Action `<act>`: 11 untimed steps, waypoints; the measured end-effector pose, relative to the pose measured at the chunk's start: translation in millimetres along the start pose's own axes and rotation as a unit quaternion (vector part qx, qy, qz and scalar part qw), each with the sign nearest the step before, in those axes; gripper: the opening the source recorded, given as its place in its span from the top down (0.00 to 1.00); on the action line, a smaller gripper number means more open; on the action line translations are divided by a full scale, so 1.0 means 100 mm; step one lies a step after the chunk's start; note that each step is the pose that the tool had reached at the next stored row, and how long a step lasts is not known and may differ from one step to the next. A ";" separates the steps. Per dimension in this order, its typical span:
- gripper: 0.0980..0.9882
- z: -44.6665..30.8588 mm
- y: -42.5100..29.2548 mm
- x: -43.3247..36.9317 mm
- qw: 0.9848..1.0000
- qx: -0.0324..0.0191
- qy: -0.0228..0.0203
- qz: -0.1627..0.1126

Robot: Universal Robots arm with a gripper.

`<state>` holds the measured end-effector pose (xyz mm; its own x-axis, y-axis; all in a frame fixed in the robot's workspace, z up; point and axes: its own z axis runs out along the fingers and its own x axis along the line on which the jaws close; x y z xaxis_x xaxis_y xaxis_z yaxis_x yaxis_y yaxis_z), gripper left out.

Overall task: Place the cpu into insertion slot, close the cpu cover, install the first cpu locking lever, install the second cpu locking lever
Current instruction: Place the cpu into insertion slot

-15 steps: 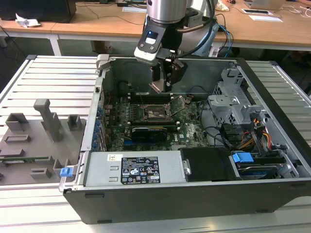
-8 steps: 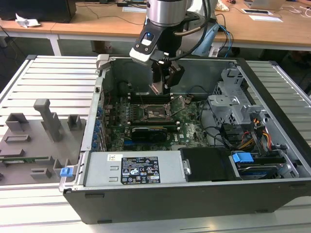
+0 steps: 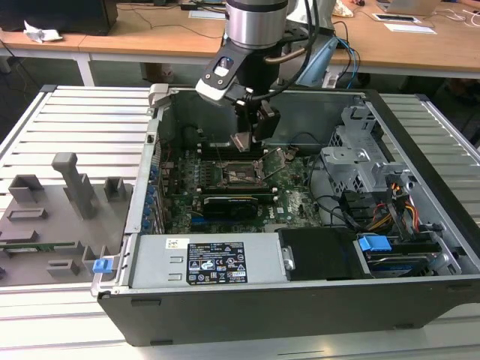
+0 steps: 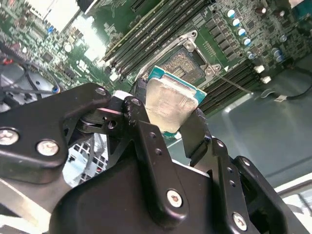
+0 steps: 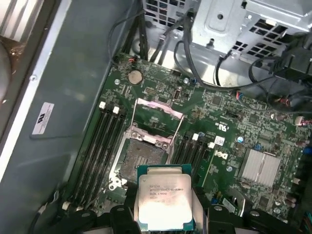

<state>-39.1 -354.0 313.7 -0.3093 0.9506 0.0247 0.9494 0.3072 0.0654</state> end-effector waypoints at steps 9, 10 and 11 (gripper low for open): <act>0.52 0.124 -0.008 -0.003 0.997 -0.002 -0.005 0.078; 0.52 0.136 -0.009 -0.002 0.997 -0.002 -0.005 0.083; 0.52 0.146 -0.009 -0.001 0.996 -0.002 -0.006 0.085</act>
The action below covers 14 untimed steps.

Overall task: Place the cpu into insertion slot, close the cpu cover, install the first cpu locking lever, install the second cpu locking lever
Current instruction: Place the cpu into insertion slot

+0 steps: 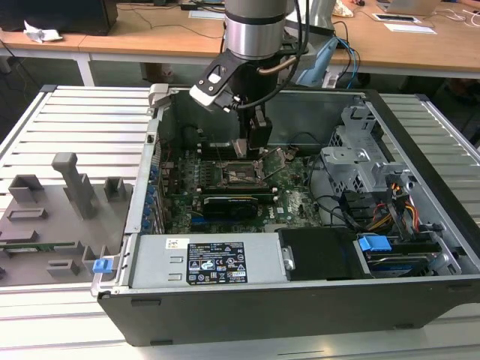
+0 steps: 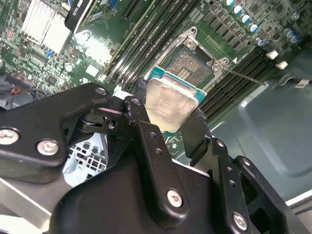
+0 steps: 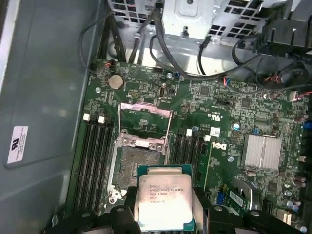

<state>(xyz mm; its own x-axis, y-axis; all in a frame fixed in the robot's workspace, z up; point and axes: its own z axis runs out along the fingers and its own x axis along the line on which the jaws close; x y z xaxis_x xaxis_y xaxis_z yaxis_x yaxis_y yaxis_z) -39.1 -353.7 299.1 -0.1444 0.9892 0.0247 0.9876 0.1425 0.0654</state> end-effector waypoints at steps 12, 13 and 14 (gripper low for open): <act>0.52 0.136 -0.013 0.024 0.999 -0.002 -0.004 0.034; 0.52 0.160 -0.012 0.036 0.999 -0.002 -0.003 0.034; 0.52 0.190 -0.012 0.050 0.999 -0.002 -0.003 0.034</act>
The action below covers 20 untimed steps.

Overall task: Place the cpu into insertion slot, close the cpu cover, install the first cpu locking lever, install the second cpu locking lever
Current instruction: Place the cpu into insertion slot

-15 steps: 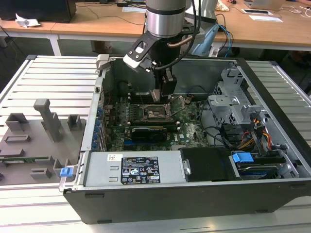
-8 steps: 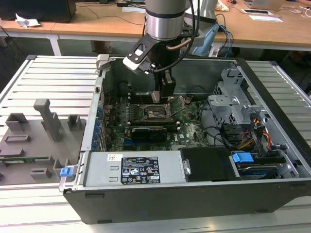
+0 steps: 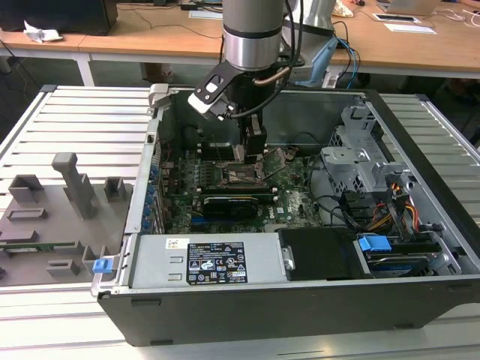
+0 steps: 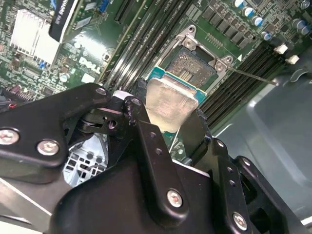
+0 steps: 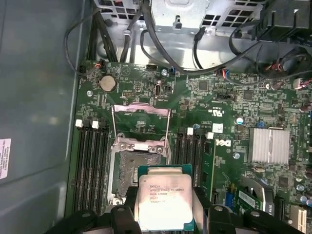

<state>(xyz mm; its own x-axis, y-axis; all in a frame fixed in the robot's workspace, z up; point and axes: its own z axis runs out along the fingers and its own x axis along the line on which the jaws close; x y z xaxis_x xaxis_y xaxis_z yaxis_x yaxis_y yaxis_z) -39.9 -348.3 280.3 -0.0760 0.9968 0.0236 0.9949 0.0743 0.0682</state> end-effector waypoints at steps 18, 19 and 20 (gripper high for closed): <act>0.52 0.294 -0.052 0.125 1.000 -0.001 -0.002 0.025; 0.52 0.302 -0.059 0.130 1.000 -0.001 -0.002 0.025; 0.52 0.311 -0.064 0.137 1.000 -0.001 -0.002 0.025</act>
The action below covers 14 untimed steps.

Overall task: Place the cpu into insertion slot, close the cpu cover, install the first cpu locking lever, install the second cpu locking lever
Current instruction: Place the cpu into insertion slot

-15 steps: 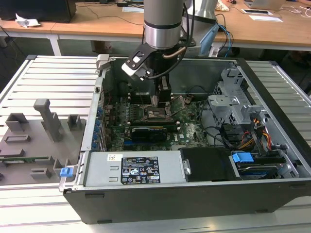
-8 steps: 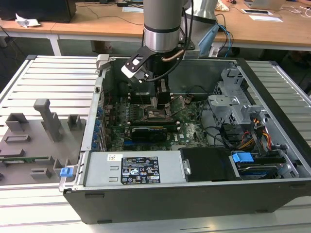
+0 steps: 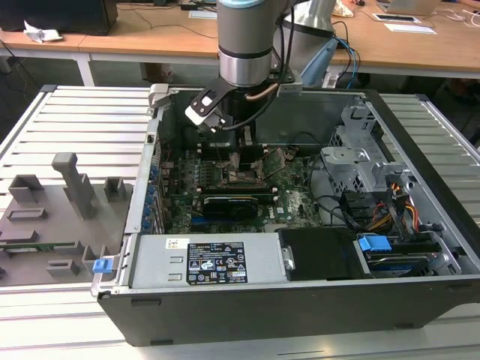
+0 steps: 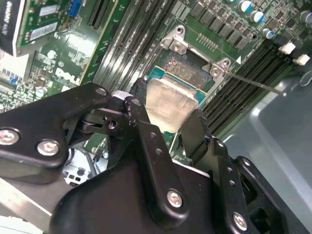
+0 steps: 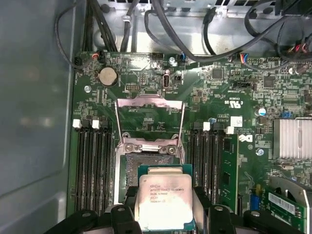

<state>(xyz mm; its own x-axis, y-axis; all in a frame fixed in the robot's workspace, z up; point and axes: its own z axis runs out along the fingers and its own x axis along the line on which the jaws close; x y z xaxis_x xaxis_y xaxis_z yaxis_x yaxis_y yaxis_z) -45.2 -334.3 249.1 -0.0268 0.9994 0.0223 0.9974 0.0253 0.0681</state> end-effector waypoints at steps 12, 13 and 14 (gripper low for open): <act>0.52 0.201 -0.014 0.098 1.000 0.000 -0.001 0.011; 0.52 0.225 -0.016 0.099 1.000 0.000 -0.001 0.017; 0.52 0.246 -0.017 0.101 1.000 0.000 -0.001 0.017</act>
<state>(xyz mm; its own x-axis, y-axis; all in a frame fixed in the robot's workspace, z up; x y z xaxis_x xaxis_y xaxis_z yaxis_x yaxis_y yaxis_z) -45.5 -323.6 224.7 0.0081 0.9997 0.0224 0.9976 -0.0096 0.0681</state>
